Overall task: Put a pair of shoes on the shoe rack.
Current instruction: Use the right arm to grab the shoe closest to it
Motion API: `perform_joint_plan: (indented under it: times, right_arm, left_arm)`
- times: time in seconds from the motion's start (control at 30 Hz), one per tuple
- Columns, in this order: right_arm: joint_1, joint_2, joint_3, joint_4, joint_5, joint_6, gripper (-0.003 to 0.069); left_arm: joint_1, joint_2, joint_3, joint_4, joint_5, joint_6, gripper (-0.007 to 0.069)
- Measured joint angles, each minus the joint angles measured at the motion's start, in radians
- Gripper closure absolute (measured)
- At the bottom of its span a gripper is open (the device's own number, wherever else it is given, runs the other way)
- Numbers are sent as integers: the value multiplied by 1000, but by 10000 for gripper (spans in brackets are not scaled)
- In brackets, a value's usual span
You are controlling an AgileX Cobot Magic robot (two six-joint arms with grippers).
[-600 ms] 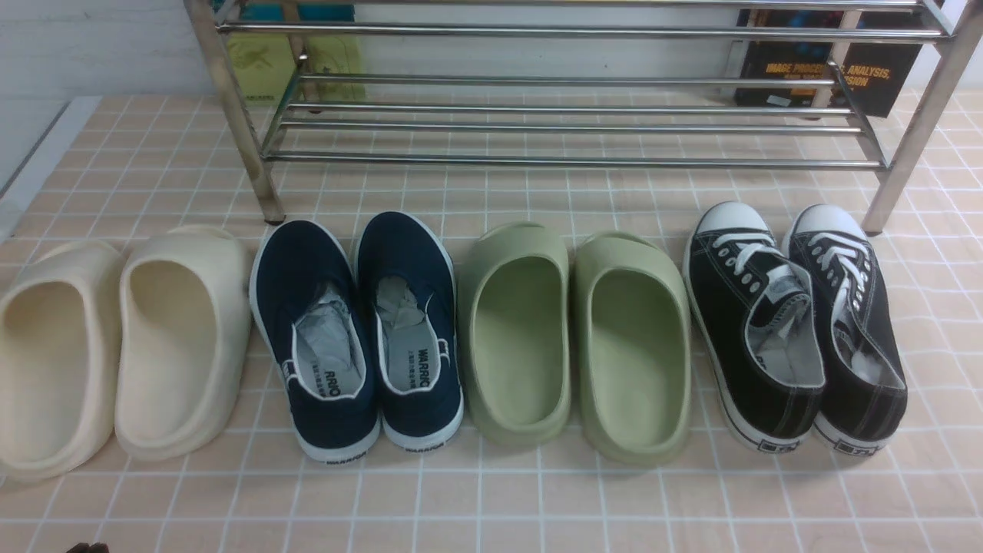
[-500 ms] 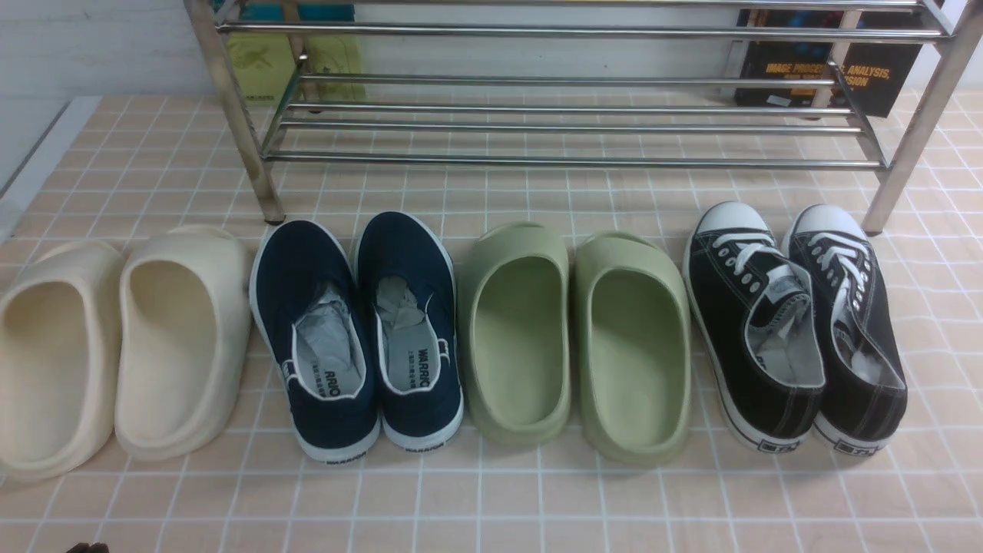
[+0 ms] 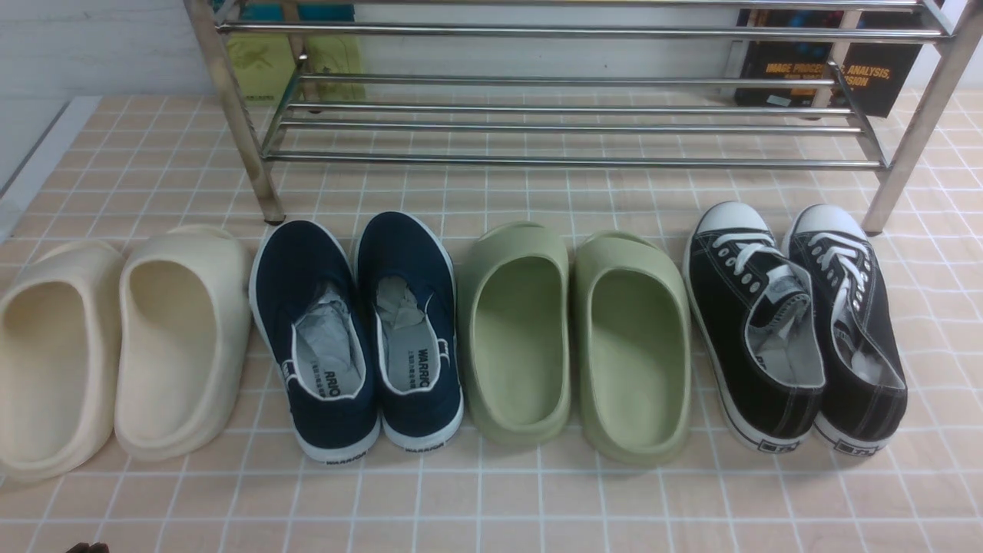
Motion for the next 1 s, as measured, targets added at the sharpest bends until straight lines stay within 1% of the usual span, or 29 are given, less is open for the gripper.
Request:
perform_joint_plan:
  times: [0.63, 0.73, 0.87, 0.97, 1.0]
  right_arm:
    - [0, 0, 0, -8, 0, 0, 419]
    - [0, 0, 0, -78, -3, -8, 419]
    - [0, 0, 8, -283, -42, -23, 419]
    - [0, 0, 10, -389, -119, -26, 419]
    - [0, 0, 10, -408, -138, -26, 419]
  left_arm:
    - [0, 0, 0, 0, 0, -1, 527]
    - [0, 0, 0, 0, 0, -1, 524]
    - [0, 0, 0, 0, 0, -1, 517]
    - [0, 0, 0, 0, 0, -1, 515]
    - [0, 0, 0, 0, 0, -1, 515]
